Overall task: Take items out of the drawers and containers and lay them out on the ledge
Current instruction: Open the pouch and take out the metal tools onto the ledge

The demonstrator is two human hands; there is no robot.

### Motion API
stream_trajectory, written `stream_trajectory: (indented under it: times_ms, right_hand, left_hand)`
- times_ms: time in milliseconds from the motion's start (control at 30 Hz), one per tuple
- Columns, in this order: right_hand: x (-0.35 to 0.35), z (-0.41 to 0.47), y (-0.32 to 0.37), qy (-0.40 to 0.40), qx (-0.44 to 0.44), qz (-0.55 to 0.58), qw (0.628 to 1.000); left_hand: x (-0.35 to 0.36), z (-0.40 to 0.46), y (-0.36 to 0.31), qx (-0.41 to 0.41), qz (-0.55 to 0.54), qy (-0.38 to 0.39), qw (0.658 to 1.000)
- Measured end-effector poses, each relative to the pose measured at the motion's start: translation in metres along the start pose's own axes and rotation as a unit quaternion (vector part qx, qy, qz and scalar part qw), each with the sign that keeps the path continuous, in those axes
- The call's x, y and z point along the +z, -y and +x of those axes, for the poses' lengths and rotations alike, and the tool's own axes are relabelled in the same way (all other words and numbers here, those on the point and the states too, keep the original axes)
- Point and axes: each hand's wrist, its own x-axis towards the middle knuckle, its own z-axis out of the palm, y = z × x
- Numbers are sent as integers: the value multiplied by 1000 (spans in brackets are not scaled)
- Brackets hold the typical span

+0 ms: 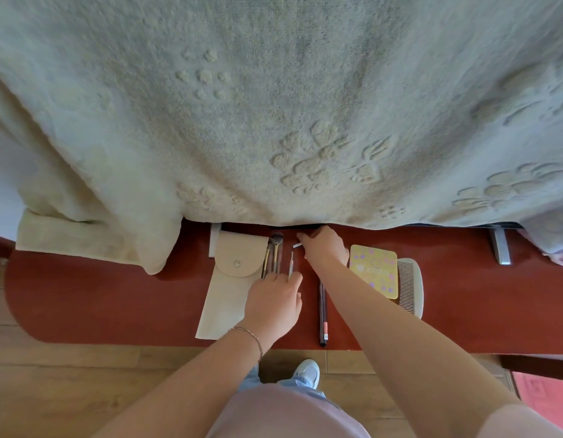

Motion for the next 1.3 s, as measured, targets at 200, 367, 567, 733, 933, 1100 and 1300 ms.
stream_trajectory:
  times_ms: [200, 367, 567, 733, 933, 1100, 1300]
  right_hand:
    - [-30, -20, -4, 10, -29, 21, 999]
    - [-42, -55, -36, 42, -53, -61, 996]
    - [-23, -70, -47, 69, -45, -168, 982]
    - [-38, -64, -52, 118, -17, 49, 992]
    - [-60, -67, -45, 122, 49, 346, 929]
    - [-67, -71, -44, 131, 44, 401, 905]
    - [-69, -70, -39, 119, 43, 414, 901]
  left_hand:
    - [0, -3, 7, 2, -9, -4, 1000]
    - [-4, -8, 5, -45, -103, -2, 994]
    - [-10, -15, -10, -96, -226, 5, 969]
    - [-14, -14, -19, -97, -283, 28, 954]
    - [-16, -10, -25, -65, -298, 80, 949]
    - [-14, -11, -30, -60, -287, 85, 952]
    - [-15, -15, -36, -81, -317, 83, 941]
